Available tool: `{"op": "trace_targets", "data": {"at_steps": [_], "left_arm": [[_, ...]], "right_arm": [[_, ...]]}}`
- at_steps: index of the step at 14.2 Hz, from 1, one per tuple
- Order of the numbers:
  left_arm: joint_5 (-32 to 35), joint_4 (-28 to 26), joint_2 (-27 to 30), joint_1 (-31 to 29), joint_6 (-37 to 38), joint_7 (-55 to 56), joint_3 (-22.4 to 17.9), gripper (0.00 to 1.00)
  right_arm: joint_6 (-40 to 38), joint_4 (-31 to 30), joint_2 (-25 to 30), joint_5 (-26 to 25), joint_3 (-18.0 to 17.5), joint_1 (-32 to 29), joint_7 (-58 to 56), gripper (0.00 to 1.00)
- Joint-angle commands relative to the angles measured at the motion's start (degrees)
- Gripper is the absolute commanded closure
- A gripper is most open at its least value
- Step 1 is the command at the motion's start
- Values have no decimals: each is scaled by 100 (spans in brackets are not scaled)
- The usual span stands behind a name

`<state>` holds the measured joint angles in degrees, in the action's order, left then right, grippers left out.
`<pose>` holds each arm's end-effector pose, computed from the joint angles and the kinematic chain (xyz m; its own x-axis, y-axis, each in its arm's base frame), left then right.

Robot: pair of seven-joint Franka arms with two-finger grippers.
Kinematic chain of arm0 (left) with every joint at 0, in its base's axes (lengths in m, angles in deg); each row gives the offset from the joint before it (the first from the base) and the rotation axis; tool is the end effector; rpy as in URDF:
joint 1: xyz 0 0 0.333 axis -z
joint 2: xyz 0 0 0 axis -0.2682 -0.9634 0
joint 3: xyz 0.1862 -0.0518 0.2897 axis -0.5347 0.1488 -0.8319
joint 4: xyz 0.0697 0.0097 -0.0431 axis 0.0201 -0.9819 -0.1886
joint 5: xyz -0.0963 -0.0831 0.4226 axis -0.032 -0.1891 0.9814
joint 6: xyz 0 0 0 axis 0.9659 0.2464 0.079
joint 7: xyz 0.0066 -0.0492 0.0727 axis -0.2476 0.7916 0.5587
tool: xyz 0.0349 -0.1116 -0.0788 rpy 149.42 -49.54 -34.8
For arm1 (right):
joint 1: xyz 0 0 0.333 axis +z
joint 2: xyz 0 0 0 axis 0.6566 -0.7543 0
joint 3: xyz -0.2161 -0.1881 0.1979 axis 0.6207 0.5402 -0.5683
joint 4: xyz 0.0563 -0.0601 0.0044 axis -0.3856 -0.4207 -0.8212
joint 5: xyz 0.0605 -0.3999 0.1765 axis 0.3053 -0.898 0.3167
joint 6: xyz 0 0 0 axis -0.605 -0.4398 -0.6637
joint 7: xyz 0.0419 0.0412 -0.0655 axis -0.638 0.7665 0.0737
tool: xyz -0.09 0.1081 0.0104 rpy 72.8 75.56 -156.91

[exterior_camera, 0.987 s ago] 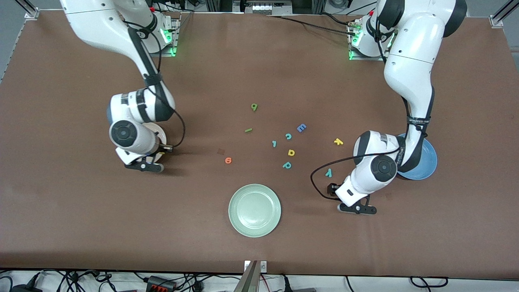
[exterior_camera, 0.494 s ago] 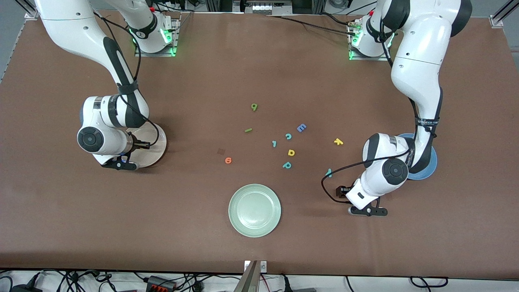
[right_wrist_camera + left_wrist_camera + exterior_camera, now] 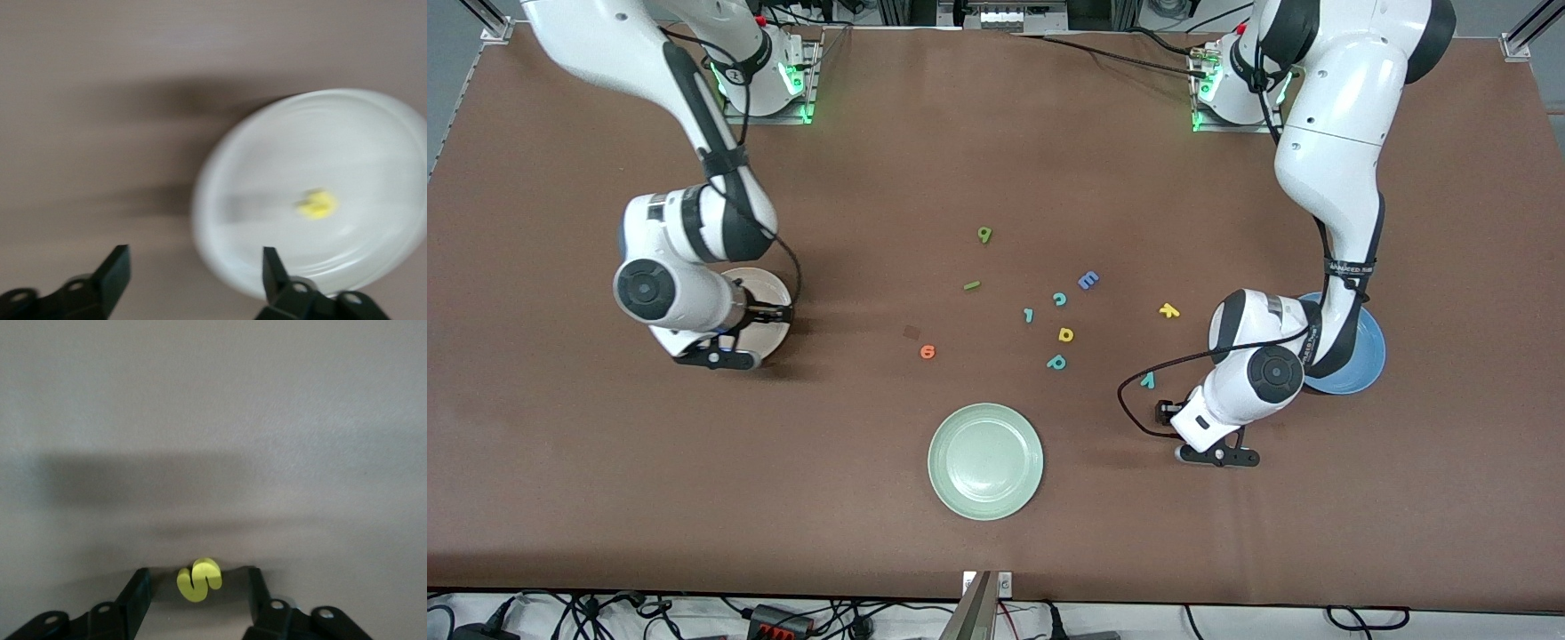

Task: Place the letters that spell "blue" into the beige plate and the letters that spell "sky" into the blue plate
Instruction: 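Release the u on the white plate while the left gripper lifts the s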

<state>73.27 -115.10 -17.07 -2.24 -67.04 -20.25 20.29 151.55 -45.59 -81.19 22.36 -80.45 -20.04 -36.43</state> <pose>0.7688 -0.1893 0.1235 0.9986 -0.0501 0.0154 -0.0507 -0.9976 0.0477 0.6305 0.1815 0.2202 0.9681 -0.1351 -0.2109 -0.1322 -0.9908 0.0282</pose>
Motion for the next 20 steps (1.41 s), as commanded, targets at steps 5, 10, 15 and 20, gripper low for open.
{"op": "trace_targets", "data": {"at_steps": [5,10,15,20], "left_arm": [[124,-124,86,-4,-1,-14,-8,89],[517,-141,523,-91,374,-57,-43,91],[625,-150,1087,-398,2996,-126,-34,91],[625,-817,1403,-1181,2935,-769,-26,92]], "right_arm": [[860,338,-606,524,-7,1642,3882,0],[1064,1234,-1407,656,-7,2460,6110,0],[1073,1455,-1671,656,-7,2707,6753,4],[1117,1481,-1742,674,-7,2725,7167,26]]}}
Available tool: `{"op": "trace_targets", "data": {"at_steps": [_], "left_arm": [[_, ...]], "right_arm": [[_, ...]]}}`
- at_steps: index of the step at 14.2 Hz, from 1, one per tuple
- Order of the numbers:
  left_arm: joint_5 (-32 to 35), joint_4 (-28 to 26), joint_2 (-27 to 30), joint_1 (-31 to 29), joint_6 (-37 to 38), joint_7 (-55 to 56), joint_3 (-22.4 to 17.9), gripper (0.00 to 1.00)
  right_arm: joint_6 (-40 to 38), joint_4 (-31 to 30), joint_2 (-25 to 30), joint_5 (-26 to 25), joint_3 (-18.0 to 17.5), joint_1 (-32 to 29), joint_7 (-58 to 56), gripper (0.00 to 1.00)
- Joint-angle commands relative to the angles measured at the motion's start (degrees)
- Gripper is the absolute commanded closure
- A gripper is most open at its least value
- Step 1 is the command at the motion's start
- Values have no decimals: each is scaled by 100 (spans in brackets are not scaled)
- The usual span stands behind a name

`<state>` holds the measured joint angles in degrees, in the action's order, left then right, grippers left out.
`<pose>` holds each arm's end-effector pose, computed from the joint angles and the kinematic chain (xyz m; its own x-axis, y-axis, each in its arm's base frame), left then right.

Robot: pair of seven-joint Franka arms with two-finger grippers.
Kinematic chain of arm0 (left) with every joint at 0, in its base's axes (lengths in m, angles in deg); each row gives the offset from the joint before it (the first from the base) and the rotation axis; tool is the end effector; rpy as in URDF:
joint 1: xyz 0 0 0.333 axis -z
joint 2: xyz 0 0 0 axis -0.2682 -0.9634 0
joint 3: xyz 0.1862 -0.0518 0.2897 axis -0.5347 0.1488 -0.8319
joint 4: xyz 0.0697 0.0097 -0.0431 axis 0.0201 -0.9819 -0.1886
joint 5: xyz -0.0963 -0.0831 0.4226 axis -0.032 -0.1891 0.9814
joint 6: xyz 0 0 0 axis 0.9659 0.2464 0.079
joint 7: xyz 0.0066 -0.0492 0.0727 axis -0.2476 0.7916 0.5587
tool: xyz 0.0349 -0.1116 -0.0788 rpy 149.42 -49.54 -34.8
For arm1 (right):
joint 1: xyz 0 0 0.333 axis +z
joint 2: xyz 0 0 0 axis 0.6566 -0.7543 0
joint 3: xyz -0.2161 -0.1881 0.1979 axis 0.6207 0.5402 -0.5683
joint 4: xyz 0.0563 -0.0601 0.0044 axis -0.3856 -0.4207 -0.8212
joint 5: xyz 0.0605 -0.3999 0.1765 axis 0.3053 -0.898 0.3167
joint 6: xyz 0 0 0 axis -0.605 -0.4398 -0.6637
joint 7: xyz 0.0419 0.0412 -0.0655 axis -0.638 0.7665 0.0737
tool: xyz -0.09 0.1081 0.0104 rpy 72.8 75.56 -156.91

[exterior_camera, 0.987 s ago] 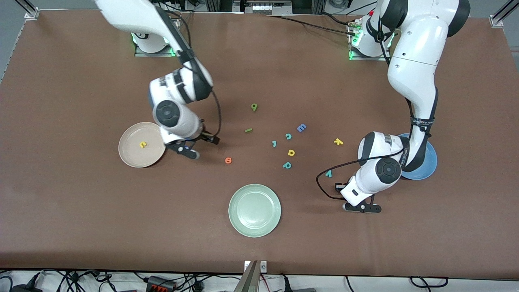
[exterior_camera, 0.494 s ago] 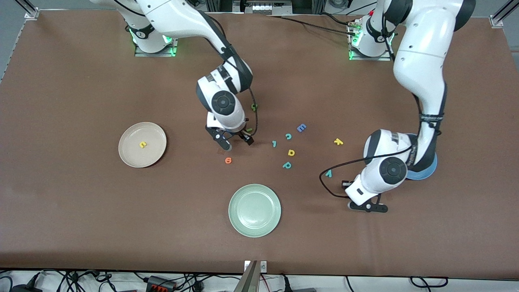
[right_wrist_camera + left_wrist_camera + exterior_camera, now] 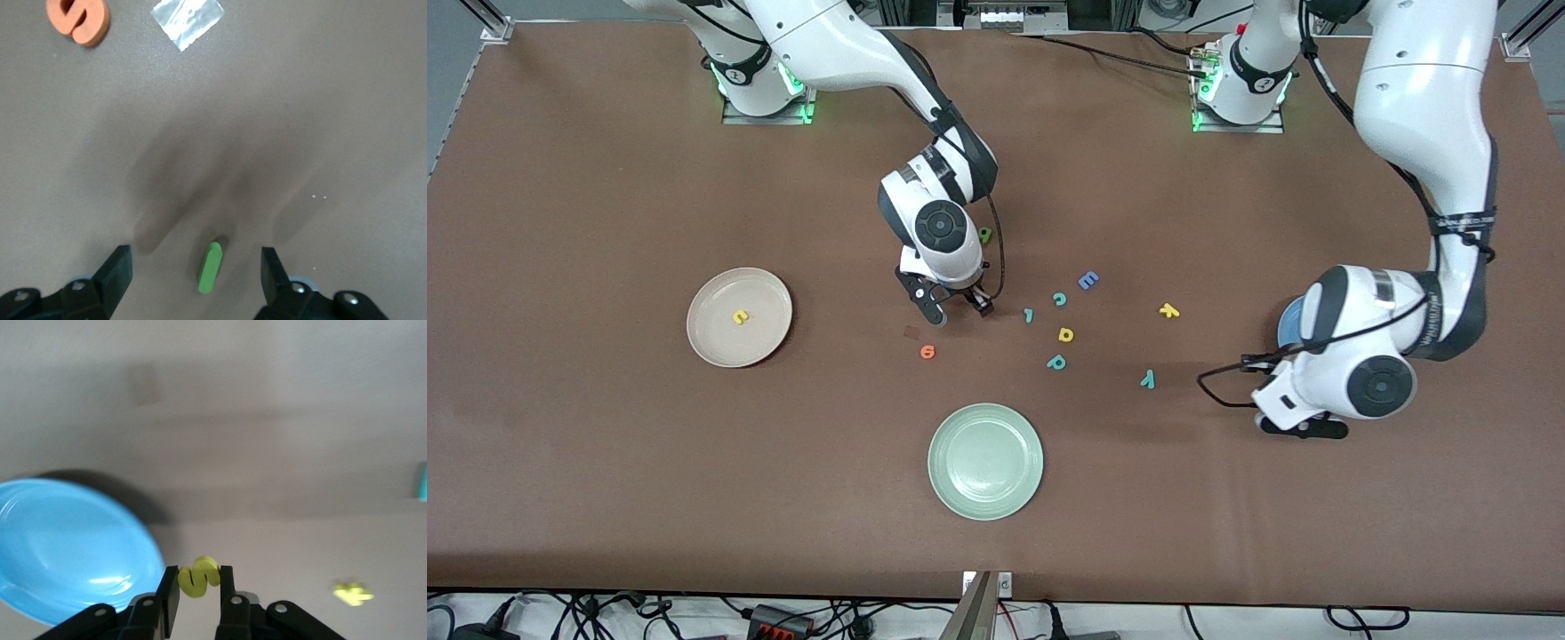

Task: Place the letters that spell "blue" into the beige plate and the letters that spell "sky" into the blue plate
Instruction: 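Grasp the green i with the right gripper while the left gripper drops s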

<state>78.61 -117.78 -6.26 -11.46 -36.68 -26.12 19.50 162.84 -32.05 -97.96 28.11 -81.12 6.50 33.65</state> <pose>0.7245 -0.0429 0.2128 0.9348 -0.0210 -0.3545 -0.0434 -0.9975 -0.0555 0.5327 0.5059 0.1325 0.5778 -0.8110 -0.0915 -0.8087 -0.5840 0.0704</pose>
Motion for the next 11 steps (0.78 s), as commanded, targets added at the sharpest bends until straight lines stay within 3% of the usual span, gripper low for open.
{"op": "trace_targets", "data": {"at_steps": [1,3,4,6,7,8,11], "left_arm": [[91,-733,436,-312,-84,-200,53,92],[91,-1068,534,-513,-215,-244,53,91],[91,-1182,525,-776,-503,-549,114,85],[82,-1219,525,-875,-647,-841,150,50],[73,-1184,525,-875,-629,-859,150,38],[82,-1175,525,-875,-612,-911,150,0],[-15,-1105,551,-788,-550,-833,307,0]], "right_arm": [[-3,128,-65,99,60,63,151,38],[-12,128,-65,90,51,72,125,57],[-12,128,-65,90,51,80,116,62],[-3,136,-65,90,51,80,63,64],[-3,128,-65,90,51,80,54,65],[-3,128,-65,90,51,80,45,65],[-3,128,-65,90,51,80,28,68]]}}
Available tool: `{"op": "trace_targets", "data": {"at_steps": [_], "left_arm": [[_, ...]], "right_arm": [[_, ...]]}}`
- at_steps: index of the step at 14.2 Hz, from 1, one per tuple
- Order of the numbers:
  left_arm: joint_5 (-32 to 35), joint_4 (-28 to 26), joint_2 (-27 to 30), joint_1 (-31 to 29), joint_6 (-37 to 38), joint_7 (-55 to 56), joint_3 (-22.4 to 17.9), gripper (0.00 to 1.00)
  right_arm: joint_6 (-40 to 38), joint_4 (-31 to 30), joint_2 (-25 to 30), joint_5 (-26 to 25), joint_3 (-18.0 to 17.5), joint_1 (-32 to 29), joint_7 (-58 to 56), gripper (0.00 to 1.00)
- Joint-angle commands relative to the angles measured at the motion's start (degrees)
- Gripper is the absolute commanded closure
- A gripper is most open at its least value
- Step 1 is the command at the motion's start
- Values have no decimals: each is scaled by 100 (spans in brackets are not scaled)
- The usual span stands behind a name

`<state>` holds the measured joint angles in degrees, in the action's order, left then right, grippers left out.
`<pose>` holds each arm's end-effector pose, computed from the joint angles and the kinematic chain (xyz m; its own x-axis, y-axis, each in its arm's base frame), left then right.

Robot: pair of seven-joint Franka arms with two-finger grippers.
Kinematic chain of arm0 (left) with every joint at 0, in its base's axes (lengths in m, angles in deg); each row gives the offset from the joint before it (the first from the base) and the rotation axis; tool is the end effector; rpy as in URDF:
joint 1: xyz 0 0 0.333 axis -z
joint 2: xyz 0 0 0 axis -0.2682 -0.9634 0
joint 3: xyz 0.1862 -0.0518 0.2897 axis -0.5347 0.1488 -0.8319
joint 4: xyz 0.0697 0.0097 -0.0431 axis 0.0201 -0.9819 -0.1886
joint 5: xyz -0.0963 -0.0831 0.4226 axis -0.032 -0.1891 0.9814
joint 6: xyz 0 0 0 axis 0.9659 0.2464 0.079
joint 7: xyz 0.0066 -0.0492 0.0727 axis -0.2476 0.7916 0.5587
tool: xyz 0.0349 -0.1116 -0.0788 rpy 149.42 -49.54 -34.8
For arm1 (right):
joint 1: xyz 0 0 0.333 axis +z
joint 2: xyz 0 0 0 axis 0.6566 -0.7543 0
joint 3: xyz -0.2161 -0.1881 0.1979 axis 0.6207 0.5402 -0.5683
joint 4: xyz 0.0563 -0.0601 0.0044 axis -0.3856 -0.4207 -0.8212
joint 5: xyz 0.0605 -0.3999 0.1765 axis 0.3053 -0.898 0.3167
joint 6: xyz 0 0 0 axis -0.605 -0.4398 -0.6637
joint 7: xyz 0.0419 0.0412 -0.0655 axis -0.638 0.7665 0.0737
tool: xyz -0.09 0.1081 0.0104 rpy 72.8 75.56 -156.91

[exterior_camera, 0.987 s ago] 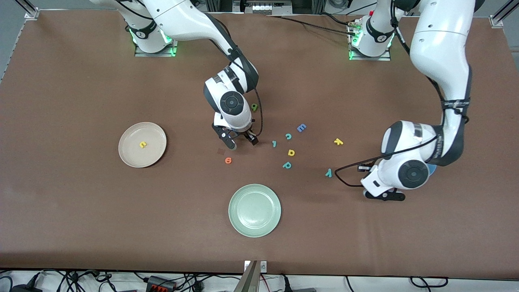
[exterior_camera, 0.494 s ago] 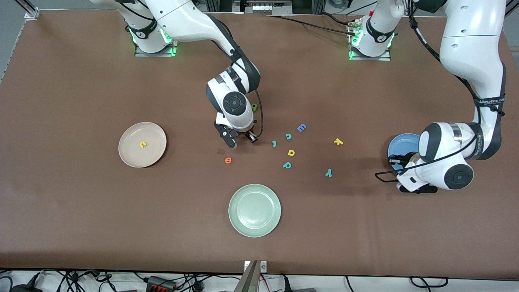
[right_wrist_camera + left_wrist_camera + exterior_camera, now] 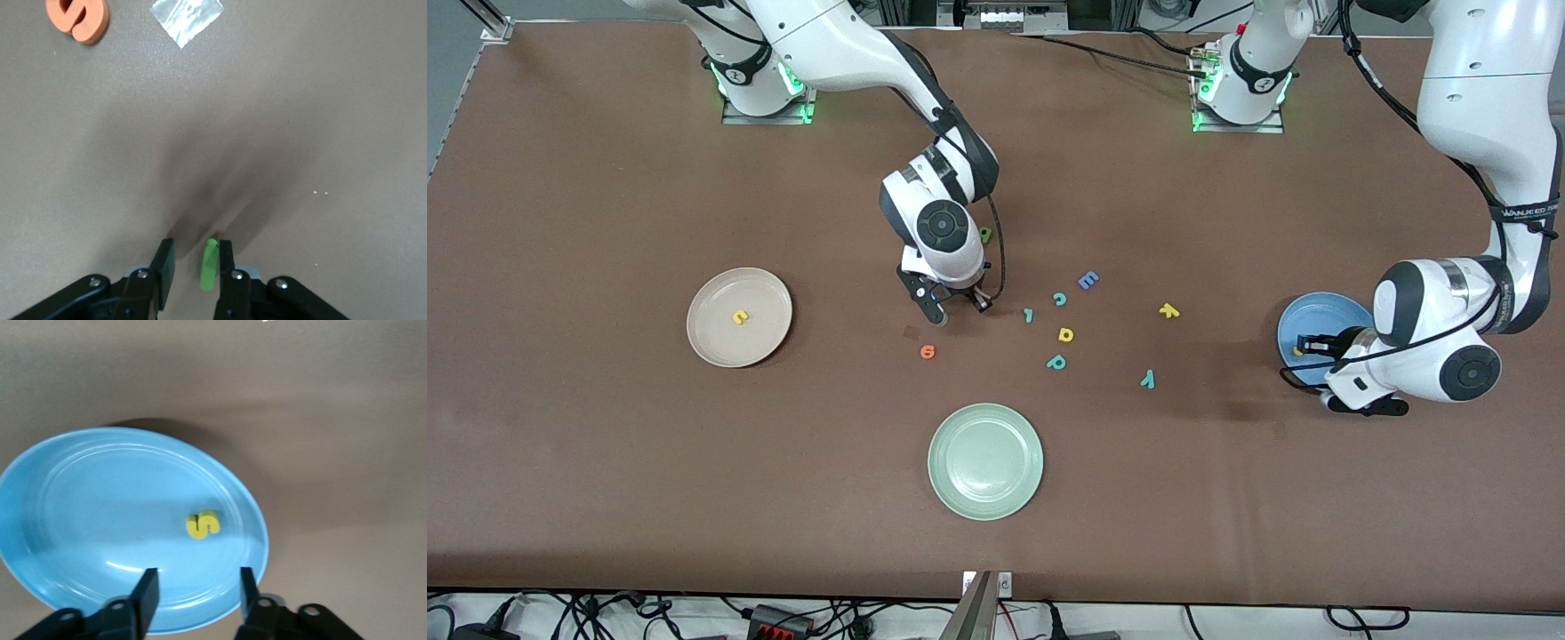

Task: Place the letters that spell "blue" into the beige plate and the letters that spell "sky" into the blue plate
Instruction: 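Grasp the green i with the right gripper while the left gripper drops s, then place the green i on the white plate while the left gripper grasps teal y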

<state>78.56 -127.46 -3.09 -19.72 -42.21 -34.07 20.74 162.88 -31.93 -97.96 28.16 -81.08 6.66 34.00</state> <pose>0.6872 0.0446 0.1827 0.9265 -0.0497 -0.3730 -0.0487 -0.9987 0.0121 0.5322 0.5078 0.1335 0.5744 -0.8134 -0.0915 -0.8113 -0.5806 0.0682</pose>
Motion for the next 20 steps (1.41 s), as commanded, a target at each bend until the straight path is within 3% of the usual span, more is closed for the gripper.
{"op": "trace_targets", "data": {"at_steps": [1,8,11,14,16,17,20], "left_arm": [[-10,-23,226,39,91,31,306,0],[16,171,-38,443,-488,14,940,0],[-36,-302,-47,750,-1760,93,1055,0],[25,-234,-134,1039,-2009,102,1055,0],[34,-233,-292,1374,-2481,320,994,7],[34,-233,-345,1410,-2562,426,993,17],[51,-242,-416,1428,-2642,436,985,38]], "right_arm": [[-7,116,-74,85,48,64,-16,71],[-7,133,-74,85,48,3,-103,95],[-147,361,-13,41,82,-59,-305,97],[-813,432,179,6,118,-453,-1173,97],[-1532,423,382,-90,144,-918,-2076,97],[-1980,423,400,-230,257,-1051,-2682,97],[-2274,161,628,-460,854,-1096,-4282,97]]}}
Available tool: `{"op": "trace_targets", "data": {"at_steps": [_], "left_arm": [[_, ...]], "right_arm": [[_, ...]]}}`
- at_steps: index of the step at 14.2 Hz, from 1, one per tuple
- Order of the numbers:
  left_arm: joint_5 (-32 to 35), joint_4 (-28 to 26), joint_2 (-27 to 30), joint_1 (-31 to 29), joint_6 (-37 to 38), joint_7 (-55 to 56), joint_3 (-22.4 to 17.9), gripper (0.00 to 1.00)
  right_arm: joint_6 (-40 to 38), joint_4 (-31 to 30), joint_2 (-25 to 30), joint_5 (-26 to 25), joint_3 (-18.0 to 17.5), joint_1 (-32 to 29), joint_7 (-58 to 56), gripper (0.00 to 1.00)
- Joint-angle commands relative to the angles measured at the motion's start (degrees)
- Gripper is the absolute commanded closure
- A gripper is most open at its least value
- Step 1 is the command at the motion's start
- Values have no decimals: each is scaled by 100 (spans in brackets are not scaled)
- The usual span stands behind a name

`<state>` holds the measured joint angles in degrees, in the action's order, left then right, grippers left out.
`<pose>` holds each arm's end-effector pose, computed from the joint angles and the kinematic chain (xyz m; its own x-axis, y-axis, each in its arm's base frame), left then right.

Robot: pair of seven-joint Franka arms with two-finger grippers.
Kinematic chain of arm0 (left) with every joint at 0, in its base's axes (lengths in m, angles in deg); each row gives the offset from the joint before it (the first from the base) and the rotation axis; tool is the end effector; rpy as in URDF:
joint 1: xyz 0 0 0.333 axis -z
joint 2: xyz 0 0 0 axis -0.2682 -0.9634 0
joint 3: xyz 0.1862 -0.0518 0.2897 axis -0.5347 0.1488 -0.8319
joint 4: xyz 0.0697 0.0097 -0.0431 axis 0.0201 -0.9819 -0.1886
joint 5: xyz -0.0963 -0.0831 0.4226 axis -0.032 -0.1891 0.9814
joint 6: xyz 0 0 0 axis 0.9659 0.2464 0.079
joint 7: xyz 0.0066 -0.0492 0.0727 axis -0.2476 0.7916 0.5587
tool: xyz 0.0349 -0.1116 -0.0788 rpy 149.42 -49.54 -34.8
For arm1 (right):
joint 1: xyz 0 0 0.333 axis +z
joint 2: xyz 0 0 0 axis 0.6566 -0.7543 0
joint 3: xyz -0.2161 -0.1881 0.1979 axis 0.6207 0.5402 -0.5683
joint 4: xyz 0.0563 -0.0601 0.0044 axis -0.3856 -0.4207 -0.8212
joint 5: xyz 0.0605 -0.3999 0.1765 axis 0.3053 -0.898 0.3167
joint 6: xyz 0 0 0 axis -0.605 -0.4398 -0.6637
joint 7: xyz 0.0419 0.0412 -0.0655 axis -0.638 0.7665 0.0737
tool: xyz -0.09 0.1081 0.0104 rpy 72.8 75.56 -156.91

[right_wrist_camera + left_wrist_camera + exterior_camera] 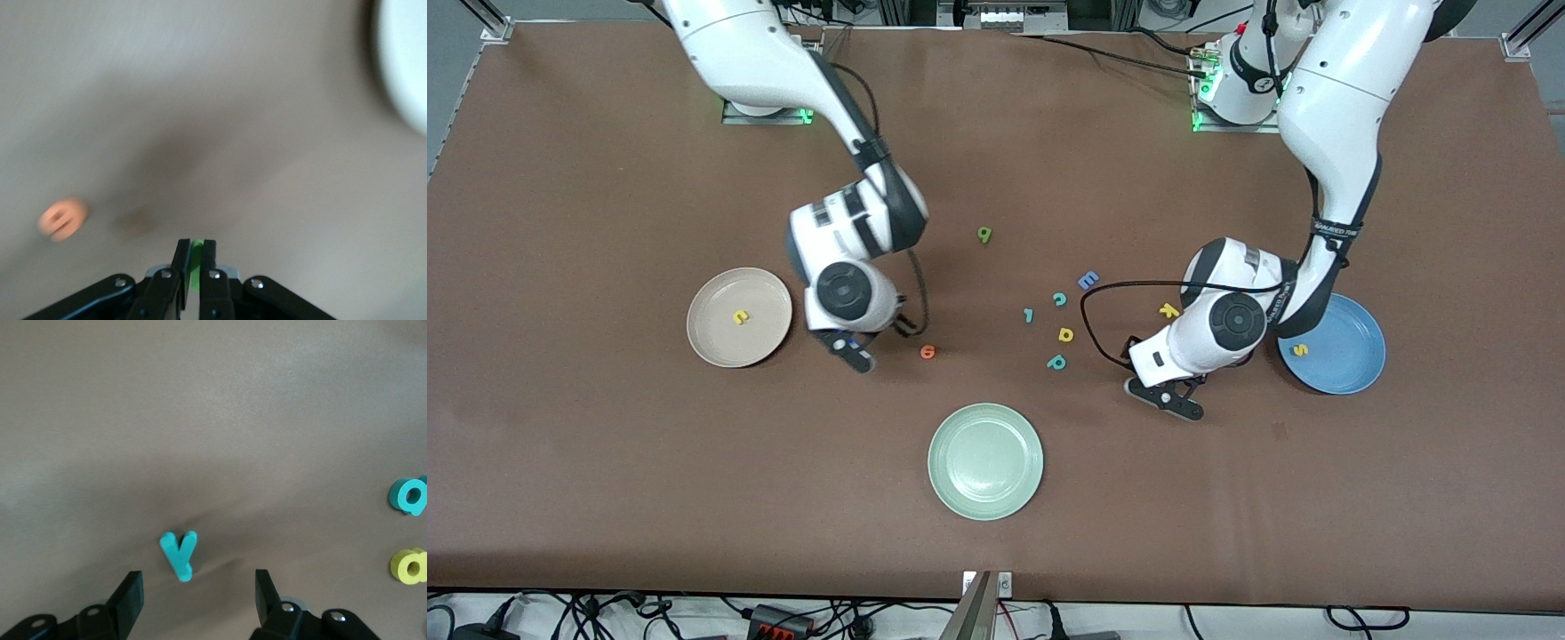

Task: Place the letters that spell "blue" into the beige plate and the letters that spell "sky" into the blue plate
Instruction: 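Place the green i on the white plate while the left gripper grasps teal y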

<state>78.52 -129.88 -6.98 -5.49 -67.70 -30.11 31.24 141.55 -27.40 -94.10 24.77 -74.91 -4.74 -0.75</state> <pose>0.6856 -0.2559 0.1497 0.9284 -0.3703 -0.0317 -0.3656 -0.9252 0.1021 0.6405 0.3309 0.1995 0.8178 -0.5521 -0.1625 -0.5147 -0.8279 0.2227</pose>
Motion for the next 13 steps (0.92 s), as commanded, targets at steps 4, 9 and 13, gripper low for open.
{"op": "trace_targets", "data": {"at_steps": [4,9,13], "left_arm": [[363,0,-141,-66,-225,40,-57,41],[363,0,-220,-13,-234,93,-57,89],[363,18,-159,-109,-217,5,-57,99]], "right_arm": [[-115,-933,568,-113,643,-376,-2612,97],[86,-1523,779,-131,652,-984,-3817,97],[577,-1900,771,-113,643,-1117,-3977,97]]}}
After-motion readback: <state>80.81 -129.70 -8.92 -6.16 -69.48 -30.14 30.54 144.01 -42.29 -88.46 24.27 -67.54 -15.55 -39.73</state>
